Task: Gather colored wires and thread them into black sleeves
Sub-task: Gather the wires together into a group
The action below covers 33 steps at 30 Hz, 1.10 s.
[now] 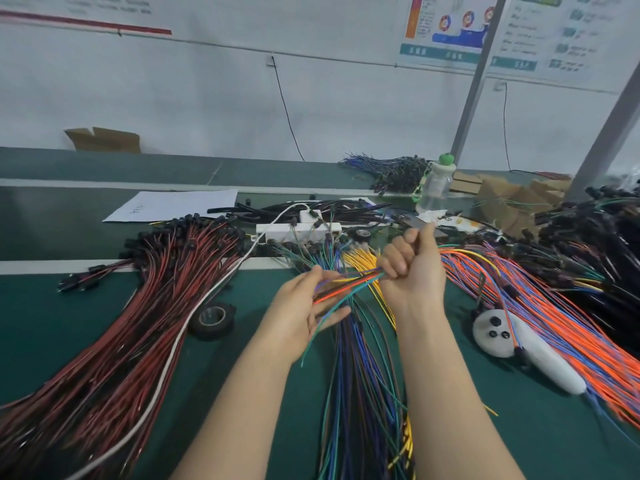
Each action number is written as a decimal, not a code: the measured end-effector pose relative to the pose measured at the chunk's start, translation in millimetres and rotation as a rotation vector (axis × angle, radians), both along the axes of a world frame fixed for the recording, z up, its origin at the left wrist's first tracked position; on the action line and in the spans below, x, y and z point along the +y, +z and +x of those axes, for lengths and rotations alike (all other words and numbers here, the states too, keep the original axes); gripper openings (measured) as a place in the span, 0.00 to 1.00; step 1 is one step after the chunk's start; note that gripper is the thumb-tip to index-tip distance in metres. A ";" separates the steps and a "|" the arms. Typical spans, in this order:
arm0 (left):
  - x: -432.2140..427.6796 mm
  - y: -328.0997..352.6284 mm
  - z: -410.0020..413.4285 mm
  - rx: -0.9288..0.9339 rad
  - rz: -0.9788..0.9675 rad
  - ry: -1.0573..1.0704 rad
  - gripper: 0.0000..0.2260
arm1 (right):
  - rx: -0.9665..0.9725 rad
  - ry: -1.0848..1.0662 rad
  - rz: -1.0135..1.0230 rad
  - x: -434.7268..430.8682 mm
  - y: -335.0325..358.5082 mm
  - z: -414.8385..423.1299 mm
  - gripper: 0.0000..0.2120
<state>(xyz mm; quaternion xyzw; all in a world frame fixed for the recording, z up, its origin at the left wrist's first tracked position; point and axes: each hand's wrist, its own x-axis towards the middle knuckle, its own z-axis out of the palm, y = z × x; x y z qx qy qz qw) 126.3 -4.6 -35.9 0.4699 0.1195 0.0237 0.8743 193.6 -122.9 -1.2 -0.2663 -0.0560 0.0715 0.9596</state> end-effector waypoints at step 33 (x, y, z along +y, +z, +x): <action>-11.0 -28.6 20.6 0.050 -0.269 0.174 0.16 | 0.001 0.126 -0.191 28.6 -30.1 3.1 0.21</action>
